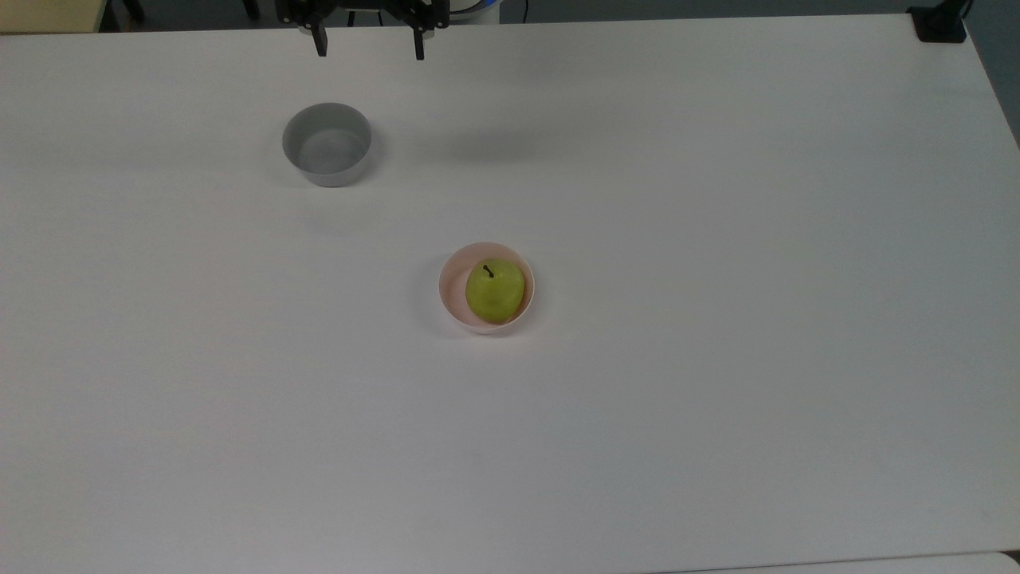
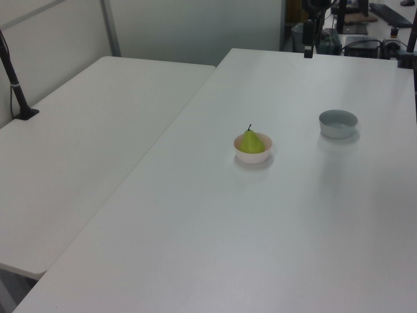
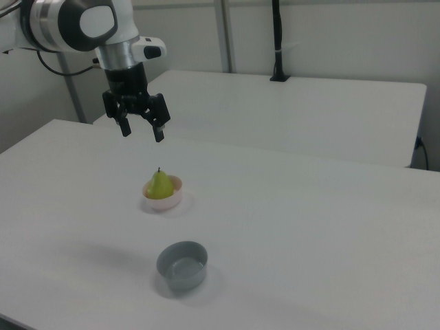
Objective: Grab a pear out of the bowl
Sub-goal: 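Move the gripper down toward the green pear in the pink bowl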
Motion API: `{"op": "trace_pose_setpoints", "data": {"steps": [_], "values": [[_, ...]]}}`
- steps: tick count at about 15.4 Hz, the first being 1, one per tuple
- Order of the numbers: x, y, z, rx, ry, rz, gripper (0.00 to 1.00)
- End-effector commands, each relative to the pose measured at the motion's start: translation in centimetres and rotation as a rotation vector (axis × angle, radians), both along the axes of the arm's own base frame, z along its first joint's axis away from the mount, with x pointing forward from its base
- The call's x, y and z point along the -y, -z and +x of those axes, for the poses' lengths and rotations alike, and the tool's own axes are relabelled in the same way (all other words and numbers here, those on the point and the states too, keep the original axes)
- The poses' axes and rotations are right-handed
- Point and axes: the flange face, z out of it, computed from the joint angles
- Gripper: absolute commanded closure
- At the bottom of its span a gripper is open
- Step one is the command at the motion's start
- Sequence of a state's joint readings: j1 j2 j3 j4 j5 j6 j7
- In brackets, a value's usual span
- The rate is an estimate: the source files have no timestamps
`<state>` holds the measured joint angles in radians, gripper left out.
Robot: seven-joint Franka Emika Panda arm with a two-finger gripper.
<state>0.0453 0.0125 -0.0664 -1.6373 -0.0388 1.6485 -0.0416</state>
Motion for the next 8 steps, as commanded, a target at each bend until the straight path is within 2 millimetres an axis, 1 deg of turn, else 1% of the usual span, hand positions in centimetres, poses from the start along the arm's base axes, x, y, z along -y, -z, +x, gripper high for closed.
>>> {"op": "trace_pose_setpoints", "data": {"steps": [1, 8], "values": [[0.56, 0.0, -0.57, -0.012, -0.011, -0.009, 0.0], [0.82, 0.03, -0.48, -0.008, -0.011, -0.009, 0.0]]}}
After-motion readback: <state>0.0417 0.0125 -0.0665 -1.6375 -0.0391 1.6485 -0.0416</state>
